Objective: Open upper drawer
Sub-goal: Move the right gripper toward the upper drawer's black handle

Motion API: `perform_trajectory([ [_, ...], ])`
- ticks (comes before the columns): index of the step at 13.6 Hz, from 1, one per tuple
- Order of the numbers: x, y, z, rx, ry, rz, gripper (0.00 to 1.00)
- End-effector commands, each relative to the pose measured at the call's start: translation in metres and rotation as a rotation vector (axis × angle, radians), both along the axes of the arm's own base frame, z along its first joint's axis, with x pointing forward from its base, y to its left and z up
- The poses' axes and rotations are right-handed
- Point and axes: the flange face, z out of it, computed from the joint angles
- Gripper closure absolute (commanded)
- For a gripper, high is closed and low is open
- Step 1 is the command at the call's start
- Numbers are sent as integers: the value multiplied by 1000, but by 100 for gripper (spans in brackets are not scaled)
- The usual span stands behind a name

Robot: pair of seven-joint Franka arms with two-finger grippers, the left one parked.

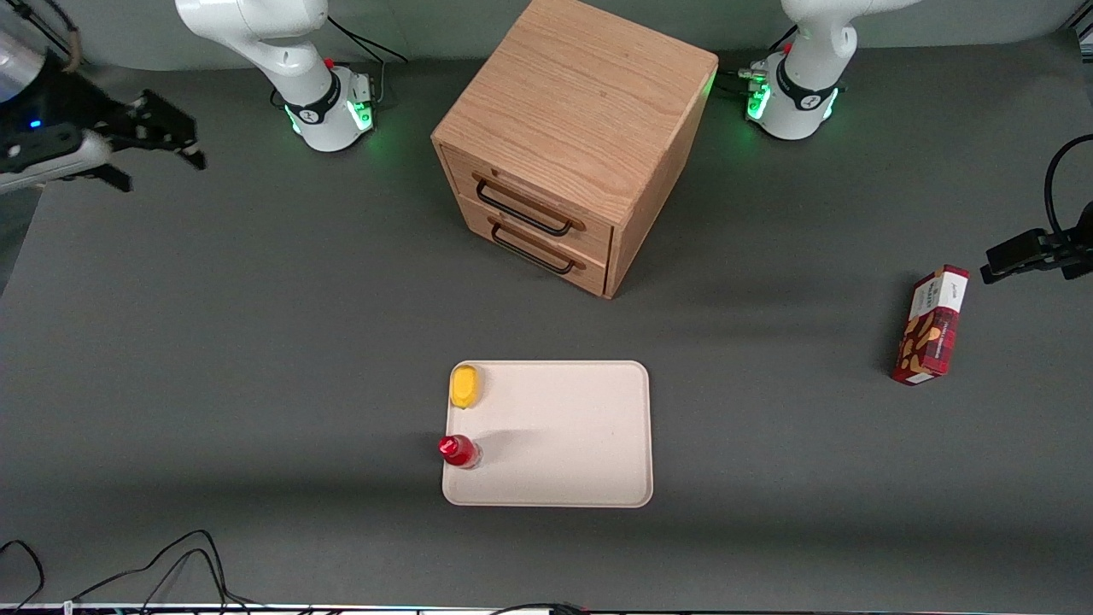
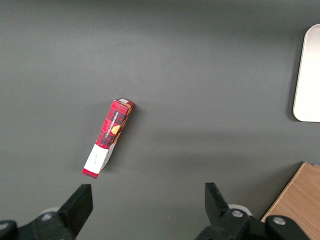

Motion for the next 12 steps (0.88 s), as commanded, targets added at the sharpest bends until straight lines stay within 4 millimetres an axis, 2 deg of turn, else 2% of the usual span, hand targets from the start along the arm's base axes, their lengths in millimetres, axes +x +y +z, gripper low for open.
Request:
perform_trajectory([
  [1, 17, 37, -8, 108, 45, 118, 0],
  [3, 24, 68, -25, 162, 67, 280, 0],
  [5, 24, 113, -52, 212, 105, 487, 0],
  [6, 28, 130, -70, 250, 141, 533, 0],
  [9, 40, 185, -133, 325, 238, 607, 0],
  [10, 39, 205, -148, 339, 248, 622, 0],
  [12, 43, 229, -185, 373, 267, 625, 0],
])
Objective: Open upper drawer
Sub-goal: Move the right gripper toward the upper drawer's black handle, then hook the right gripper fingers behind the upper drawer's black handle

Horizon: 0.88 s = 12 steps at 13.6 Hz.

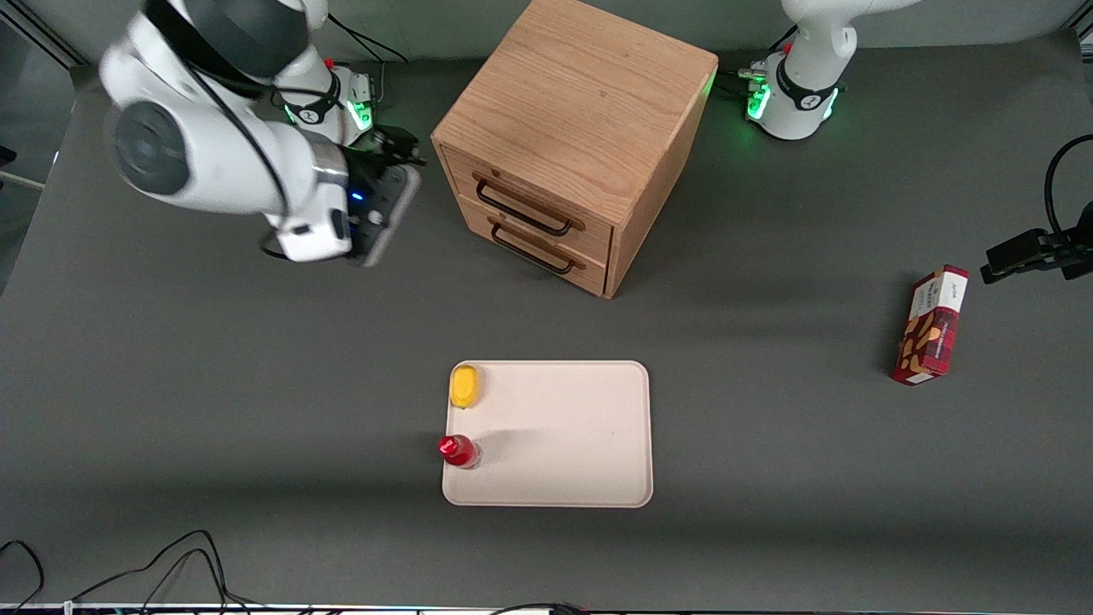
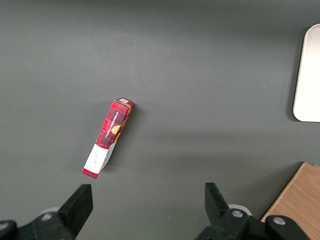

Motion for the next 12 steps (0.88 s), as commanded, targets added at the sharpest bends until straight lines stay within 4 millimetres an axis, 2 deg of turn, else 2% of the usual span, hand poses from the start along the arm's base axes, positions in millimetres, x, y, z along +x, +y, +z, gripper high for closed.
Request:
perform_trajectory([
  [1, 15, 28, -41, 56, 57, -16, 0],
  [3, 16, 47, -65, 33, 77, -67, 0],
  [5, 21, 54, -85, 39, 88, -78, 0],
  [6, 13, 65, -94, 31, 90, -76, 0],
  [9, -3, 77, -123, 14, 78, -70, 0],
  [12, -15, 84, -134, -2, 66, -50, 0],
])
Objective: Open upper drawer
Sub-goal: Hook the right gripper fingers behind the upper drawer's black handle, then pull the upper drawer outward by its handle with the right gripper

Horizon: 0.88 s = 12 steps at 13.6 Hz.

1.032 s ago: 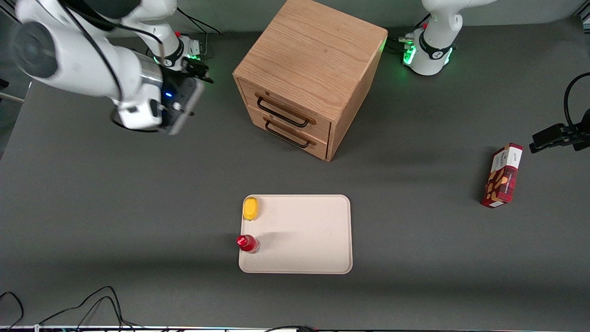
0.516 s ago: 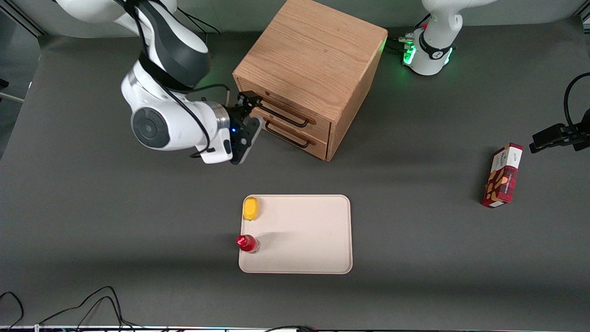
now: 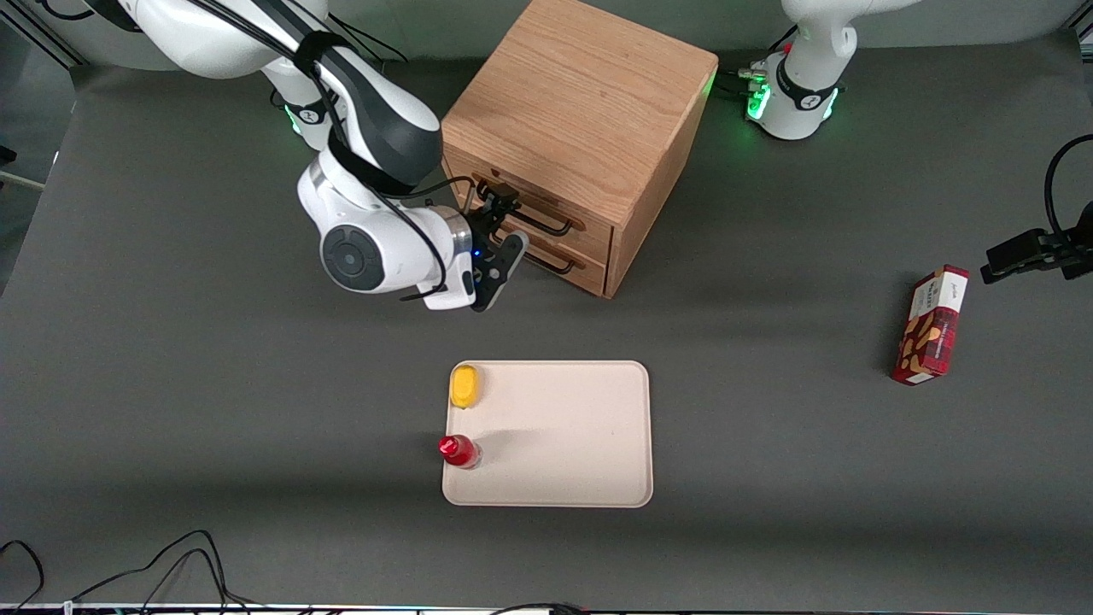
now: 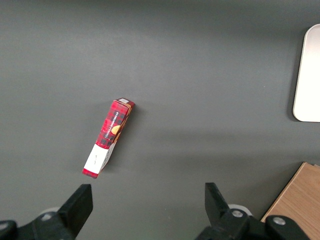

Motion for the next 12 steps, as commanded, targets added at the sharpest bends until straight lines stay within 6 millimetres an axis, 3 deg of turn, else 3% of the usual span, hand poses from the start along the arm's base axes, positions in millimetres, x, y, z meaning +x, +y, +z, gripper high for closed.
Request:
perform_trajectory([
  [1, -11, 7, -5, -24, -28, -2, 0],
  [7, -12, 6, -22, -43, -49, -1, 0],
  [9, -2, 2, -28, -44, -59, -6, 0],
  [12, 30, -5, -23, -15, -80, -43, 0],
])
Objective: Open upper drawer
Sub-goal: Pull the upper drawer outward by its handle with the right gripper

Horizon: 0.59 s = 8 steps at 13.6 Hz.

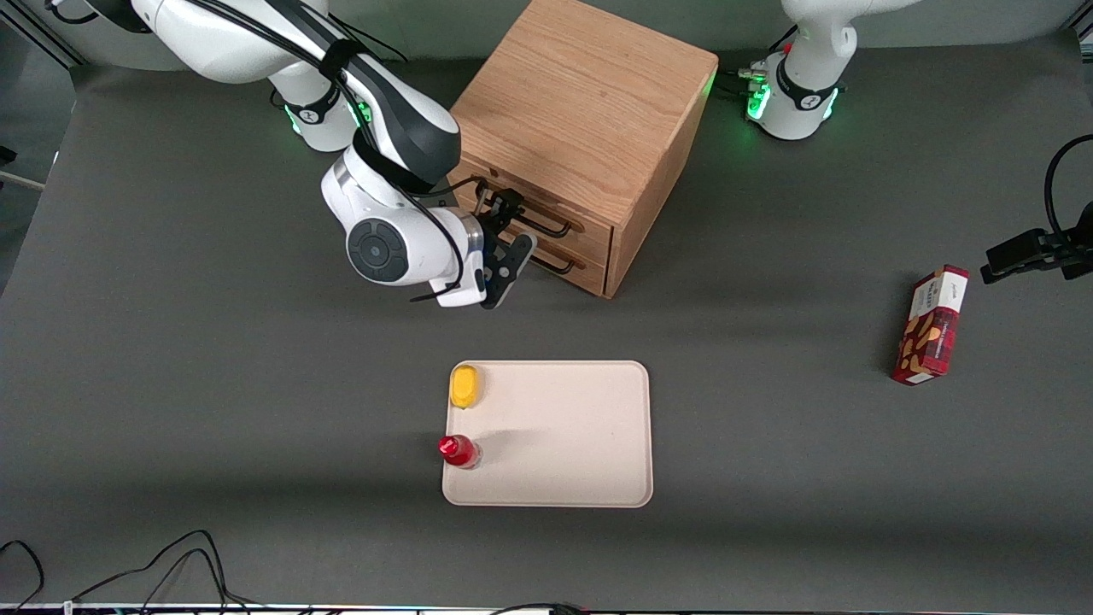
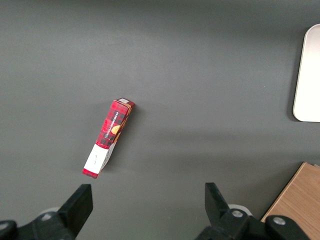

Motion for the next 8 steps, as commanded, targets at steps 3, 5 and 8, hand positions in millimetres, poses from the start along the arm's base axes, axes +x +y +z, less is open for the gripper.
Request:
perform_trajectory([
  [3, 53, -15, -5, -2, -56, -46, 0],
  [5, 70, -27, -6, 1, -57, -66, 0],
  [8, 94, -48, 0, -8, -39, -85, 0],
])
